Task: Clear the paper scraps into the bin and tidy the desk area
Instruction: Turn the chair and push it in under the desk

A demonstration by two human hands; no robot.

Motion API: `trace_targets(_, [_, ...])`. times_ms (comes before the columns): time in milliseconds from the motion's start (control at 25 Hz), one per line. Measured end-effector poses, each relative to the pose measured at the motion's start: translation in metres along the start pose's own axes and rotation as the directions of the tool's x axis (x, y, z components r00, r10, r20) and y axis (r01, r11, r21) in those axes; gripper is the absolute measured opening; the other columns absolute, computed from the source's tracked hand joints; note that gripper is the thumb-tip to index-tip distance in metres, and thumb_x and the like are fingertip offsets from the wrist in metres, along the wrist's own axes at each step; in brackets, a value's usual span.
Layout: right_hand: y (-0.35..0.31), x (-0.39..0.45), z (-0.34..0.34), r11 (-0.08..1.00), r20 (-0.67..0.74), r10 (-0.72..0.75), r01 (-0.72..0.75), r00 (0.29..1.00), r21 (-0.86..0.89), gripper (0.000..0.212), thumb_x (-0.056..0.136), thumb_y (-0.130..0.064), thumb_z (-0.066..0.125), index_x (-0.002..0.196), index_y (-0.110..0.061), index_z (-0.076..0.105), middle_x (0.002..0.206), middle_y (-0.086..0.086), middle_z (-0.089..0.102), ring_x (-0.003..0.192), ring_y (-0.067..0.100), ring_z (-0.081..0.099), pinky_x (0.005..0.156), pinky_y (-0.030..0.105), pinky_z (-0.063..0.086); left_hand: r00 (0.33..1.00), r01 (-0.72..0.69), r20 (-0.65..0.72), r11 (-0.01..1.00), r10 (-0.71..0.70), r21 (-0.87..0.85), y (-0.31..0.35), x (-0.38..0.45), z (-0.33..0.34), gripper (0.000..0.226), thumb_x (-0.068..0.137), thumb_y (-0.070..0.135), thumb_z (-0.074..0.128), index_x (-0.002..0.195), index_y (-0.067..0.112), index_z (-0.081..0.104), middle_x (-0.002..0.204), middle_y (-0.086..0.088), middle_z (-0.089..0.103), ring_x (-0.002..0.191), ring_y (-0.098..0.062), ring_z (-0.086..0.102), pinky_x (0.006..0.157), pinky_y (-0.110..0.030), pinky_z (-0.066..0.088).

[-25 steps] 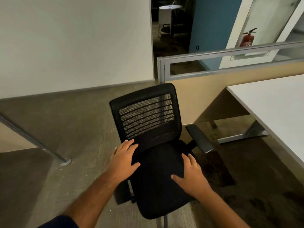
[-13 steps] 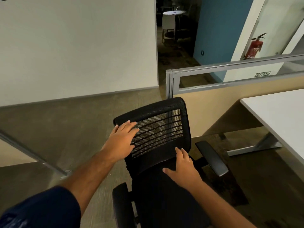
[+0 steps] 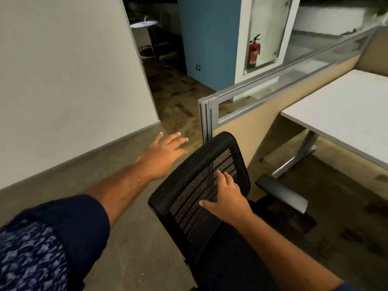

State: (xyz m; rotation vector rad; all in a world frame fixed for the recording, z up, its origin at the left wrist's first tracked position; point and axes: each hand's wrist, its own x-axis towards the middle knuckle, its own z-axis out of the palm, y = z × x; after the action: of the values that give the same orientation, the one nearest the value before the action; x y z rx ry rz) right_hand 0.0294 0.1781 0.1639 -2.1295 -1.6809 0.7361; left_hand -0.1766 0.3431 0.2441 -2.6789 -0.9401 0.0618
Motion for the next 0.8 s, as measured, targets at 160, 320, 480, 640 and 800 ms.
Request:
trace_targets(160, [-0.044,0.029,0.02,0.979,-0.077,0.181,-0.172,0.981,0.108,0.129,0.078,-0.075,0.074,0.168,-0.021,-0.001,0.177,0.006,0.006,0.16,0.034,0.017,0.122,0.057,0.037,0.967,-0.256,0.032,0.957,0.254,0.139,-0.046,0.047,0.016,0.088,0.079,-0.004,0.072,0.155,0.03,0.045,0.175,-0.001,0.017,0.162,-0.025,0.007,0.127,-0.065,0.015])
trace_targets(320, [-0.075,0.053,0.042,0.872,-0.059,0.413,-0.376,0.909,0.314,0.136,0.074,-0.079,0.074,0.168,-0.021,-0.006,0.177,0.007,0.008,0.16,0.034,0.02,0.123,0.051,0.036,0.877,-0.479,0.069,0.852,0.476,0.211,-0.062,0.097,0.034,0.093,0.079,-0.003,0.071,0.16,0.027,0.036,0.175,-0.002,0.015,0.163,-0.025,0.004,0.127,-0.064,0.015])
trace_targets(480, [-0.105,0.069,0.064,0.712,-0.045,0.577,-0.475,0.815,0.517,0.15,0.064,-0.087,0.073,0.167,-0.02,-0.012,0.177,0.007,0.007,0.158,0.034,0.023,0.122,0.052,0.037,0.825,-0.563,0.044,0.811,0.564,0.156,-0.053,0.137,0.05,0.098,0.083,-0.004,0.067,0.165,0.029,0.024,0.177,-0.001,0.009,0.163,-0.025,0.004,0.128,-0.059,0.017])
trace_targets(640, [-0.136,0.079,0.09,0.642,-0.004,0.637,-0.528,0.771,0.555,0.162,0.05,-0.092,0.074,0.166,-0.026,-0.018,0.178,0.006,-0.005,0.162,0.035,0.013,0.122,0.056,0.035,0.747,-0.665,0.105,0.733,0.657,0.143,-0.034,0.162,0.069,0.095,0.094,0.001,0.063,0.167,0.035,0.013,0.178,0.002,0.002,0.163,-0.025,0.001,0.129,-0.058,0.016])
trace_targets(800, [-0.145,0.092,0.097,0.65,0.001,0.626,-0.522,0.78,0.552,0.166,0.048,-0.087,0.078,0.163,-0.029,-0.026,0.177,0.004,-0.016,0.163,0.035,0.001,0.124,0.058,0.028,0.6,-0.8,0.201,0.578,0.774,0.162,-0.024,0.189,0.075,0.096,0.098,0.001,0.059,0.167,0.038,0.004,0.177,0.009,-0.005,0.163,-0.023,-0.008,0.128,-0.063,0.009])
